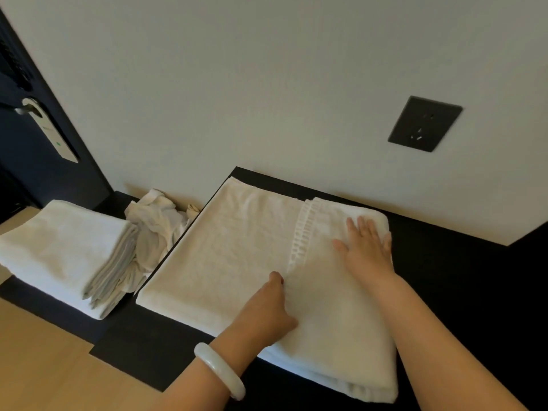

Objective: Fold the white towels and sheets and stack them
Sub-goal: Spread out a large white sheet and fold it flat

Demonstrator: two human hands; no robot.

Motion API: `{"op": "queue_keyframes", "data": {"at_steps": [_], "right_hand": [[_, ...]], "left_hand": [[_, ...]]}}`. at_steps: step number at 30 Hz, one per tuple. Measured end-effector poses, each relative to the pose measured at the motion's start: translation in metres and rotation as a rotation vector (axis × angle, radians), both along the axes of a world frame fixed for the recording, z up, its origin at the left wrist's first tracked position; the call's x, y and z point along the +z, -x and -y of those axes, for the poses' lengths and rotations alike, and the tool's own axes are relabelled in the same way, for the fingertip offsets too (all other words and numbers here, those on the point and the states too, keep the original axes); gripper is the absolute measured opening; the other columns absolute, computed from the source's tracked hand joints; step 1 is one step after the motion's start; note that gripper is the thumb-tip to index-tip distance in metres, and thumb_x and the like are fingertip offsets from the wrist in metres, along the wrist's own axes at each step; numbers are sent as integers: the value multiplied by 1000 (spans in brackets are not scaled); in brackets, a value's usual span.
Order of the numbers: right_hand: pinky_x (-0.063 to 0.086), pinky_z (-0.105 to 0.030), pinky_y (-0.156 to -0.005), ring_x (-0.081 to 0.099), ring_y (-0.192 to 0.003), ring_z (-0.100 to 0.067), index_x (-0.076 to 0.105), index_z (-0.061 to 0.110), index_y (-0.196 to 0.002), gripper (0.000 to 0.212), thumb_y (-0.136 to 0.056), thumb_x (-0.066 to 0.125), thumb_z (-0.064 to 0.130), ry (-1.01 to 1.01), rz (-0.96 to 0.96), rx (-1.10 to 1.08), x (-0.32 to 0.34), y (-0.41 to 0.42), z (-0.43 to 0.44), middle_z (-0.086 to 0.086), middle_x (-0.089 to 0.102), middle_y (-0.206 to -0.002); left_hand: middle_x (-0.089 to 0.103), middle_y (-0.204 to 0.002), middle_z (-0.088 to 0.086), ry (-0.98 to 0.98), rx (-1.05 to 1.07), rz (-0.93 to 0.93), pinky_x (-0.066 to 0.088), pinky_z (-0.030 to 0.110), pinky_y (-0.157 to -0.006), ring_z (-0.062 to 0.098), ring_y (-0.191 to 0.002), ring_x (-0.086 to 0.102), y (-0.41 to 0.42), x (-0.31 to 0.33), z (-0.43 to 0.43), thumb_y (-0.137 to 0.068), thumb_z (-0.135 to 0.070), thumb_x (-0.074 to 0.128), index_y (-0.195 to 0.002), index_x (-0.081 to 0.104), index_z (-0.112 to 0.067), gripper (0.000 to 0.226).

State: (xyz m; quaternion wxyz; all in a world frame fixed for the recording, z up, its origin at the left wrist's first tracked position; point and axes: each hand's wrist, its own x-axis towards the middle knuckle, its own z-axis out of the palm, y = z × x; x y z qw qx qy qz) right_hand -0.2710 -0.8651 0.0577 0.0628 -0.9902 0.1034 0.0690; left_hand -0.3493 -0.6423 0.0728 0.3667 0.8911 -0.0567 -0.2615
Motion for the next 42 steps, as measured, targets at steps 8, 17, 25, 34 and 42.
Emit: {"op": "queue_keyframes", "data": {"at_steps": [8, 17, 25, 34, 42], "right_hand": [[-8, -46, -122, -19, -146, -2, 1, 31, -158, 61, -103, 22, 50, -145, 70, 54, -22, 86, 23, 9, -9, -165], [-22, -15, -110, -23, -138, 15, -21, 63, -136, 51, -96, 12, 62, -314, 19, -30, -38, 192, 40, 35, -25, -150], [-6, -12, -107, -10, -124, 31, -1, 78, -130, 79, -95, 57, 38, -413, -97, 90, -3, 243, 27, 57, -20, -132], [46, -4, -61, 54, -88, 8, 50, 40, -102, 48, -77, 79, 11, -354, 238, -22, -16, 262, 0, 31, 30, -106], [47, -11, -85, 52, -104, 5, 53, 43, -97, 30, -94, 63, 16, -424, 178, 76, -3, 267, 16, 32, 39, -110]], "left_hand": [[54, -121, 7, -114, -62, 38, 51, 33, -80, 25, -100, 60, -5, 0, 14, -85, -34, 71, -134, 28, -16, 67], [46, -132, -5, 9, -136, 106, 47, 22, -81, 15, -104, 59, 7, -16, -3, -83, -45, 71, -151, 5, -41, 94], [45, -114, -17, 108, -271, 115, 48, 12, -73, 4, -90, 58, 14, -16, -10, -87, -41, 68, -126, 32, -66, 58], [56, -75, 12, 118, -203, 93, 43, 21, -52, 9, -54, 45, 17, -19, -10, -89, -23, 66, -110, 48, -49, 38], [52, -88, -9, 40, -279, 132, 43, 12, -61, 6, -73, 53, 25, -5, -9, -92, -26, 63, -122, 40, -47, 44]]}}
